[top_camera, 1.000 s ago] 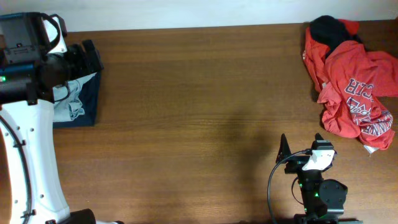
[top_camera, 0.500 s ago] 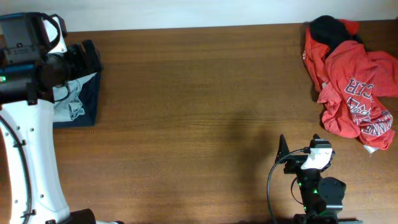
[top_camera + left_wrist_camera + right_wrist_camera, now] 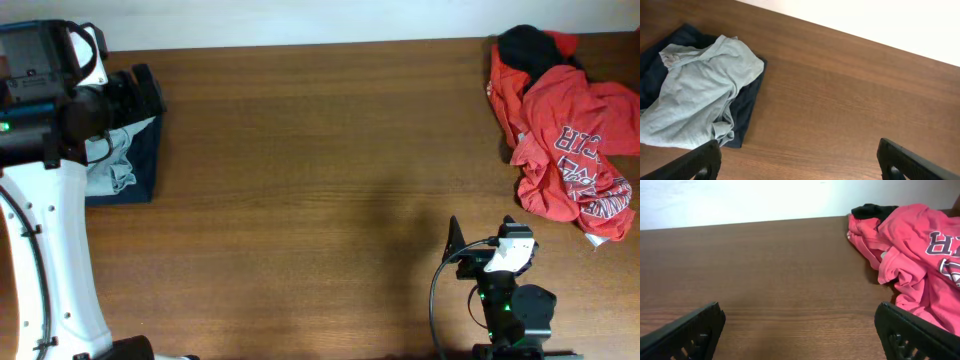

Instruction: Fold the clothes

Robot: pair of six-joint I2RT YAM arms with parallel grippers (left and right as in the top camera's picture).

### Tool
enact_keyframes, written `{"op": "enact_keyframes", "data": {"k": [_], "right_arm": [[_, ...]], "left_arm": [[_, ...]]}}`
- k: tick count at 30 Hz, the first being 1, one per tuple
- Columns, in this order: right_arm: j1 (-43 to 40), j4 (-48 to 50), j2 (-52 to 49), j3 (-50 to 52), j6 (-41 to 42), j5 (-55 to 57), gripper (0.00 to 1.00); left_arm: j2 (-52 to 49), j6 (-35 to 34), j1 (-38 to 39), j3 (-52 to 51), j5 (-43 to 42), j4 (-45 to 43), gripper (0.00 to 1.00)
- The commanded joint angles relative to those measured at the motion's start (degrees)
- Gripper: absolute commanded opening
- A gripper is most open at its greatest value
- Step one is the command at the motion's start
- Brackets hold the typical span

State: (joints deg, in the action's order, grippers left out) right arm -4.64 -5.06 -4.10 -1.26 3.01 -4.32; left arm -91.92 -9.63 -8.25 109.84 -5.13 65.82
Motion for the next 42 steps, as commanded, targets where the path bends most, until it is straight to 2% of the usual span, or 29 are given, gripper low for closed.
{"op": "enact_keyframes", "data": {"k": [1, 7, 11, 13, 17, 20, 32, 35, 42], "right_arm": [[-0.26, 0.2, -0.2, 0.61, 0.48, 0.11, 0.99], [-0.26, 0.2, -0.2, 0.61, 0.5, 0.11, 0.99], [-0.26, 0.17, -0.2, 0.61, 0.5, 0.11, 0.99], [-0.26, 0.17, -0.2, 0.61, 0.5, 0.11, 0.99], [-0.26, 0.2, -0.2, 0.61, 0.5, 0.11, 0.99], [-0.26, 0.17, -0.2, 0.61, 0.48, 0.11, 0.99], [-0.26, 0.17, -0.2, 0.61, 0.48, 0.11, 0.99], [-0.26, 0.17, -0.2, 0.61, 0.48, 0.11, 0.99], [-0.26, 0.2, -0.2, 0.61, 0.48, 0.11, 0.99]], "left_arm": [[1.05, 0.52, 0.0, 0.9, 0.09, 0.02, 0.99], [7.48, 1.31, 0.0, 0.42, 3.43, -2.86, 0.99], [13.73, 5.9, 0.02, -3.74, 3.23, -9.94, 0.99], [17.46, 9.68, 0.0, -7.41, 1.27, -14.12, 0.99], [25.11, 20.0, 0.0, -16.17, -7.93, -20.11, 0.99], [30.49, 24.7, 0.0, -24.02, -12.22, -24.72, 0.99], [55.87, 24.11, 0.02, -68.65, -18.29, -54.66, 0.99], [62.34, 22.62, 0.02, -77.26, -18.27, -57.96, 0.99], [73.46, 22.53, 1.57, -88.72, -17.4, -59.87, 0.99]]}}
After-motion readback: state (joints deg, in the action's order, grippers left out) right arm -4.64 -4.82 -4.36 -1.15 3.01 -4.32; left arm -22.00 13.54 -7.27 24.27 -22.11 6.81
